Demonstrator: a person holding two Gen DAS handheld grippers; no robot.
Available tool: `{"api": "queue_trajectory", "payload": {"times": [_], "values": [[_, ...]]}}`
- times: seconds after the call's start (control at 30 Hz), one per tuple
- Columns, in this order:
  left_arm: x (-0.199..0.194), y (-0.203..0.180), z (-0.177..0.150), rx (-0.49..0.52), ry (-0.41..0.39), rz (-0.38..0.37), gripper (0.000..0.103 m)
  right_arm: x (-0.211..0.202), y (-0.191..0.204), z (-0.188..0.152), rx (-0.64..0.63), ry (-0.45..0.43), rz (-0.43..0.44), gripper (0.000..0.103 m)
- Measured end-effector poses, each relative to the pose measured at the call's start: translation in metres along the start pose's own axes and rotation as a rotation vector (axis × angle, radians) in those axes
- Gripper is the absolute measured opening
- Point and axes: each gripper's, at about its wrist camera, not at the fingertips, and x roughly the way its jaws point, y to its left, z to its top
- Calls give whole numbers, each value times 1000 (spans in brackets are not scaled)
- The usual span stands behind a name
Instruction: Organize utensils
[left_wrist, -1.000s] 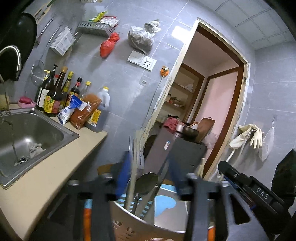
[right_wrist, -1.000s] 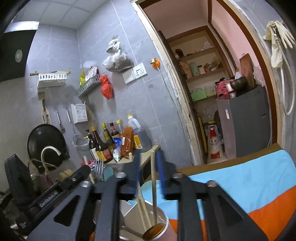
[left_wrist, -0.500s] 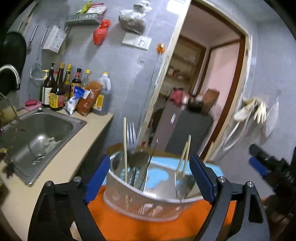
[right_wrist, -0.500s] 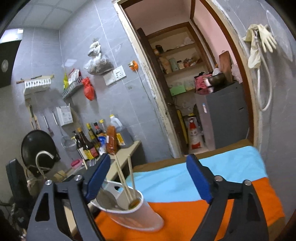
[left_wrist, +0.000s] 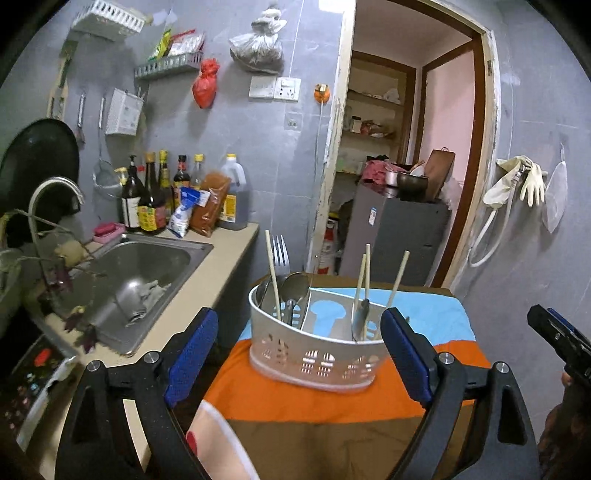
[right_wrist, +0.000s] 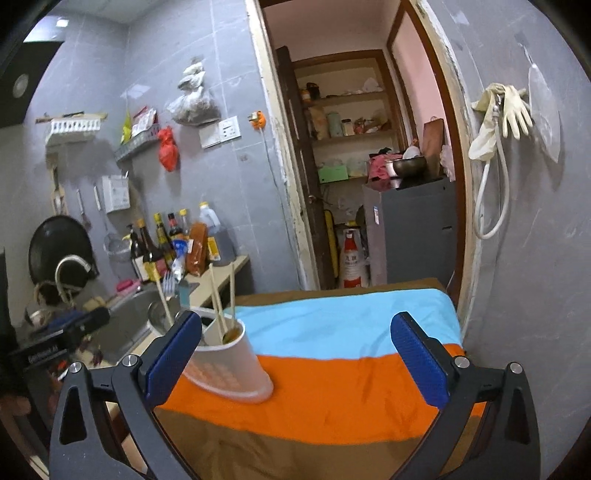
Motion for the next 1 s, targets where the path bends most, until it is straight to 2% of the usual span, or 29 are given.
{"api": "queue_trajectory", "payload": {"times": [0.17,0.57,1.0], "values": [[-33,-15,-12,17,-9,30,89,-29,0,-7,-20,10,-4,103],[-93,-39,-45,46,-25,15,90,-94,1,-31,-29,58,-33,103],[-108,-44,-57,49,-25,-4,90,-103,-4,-42,-24,85,-42,103]]}}
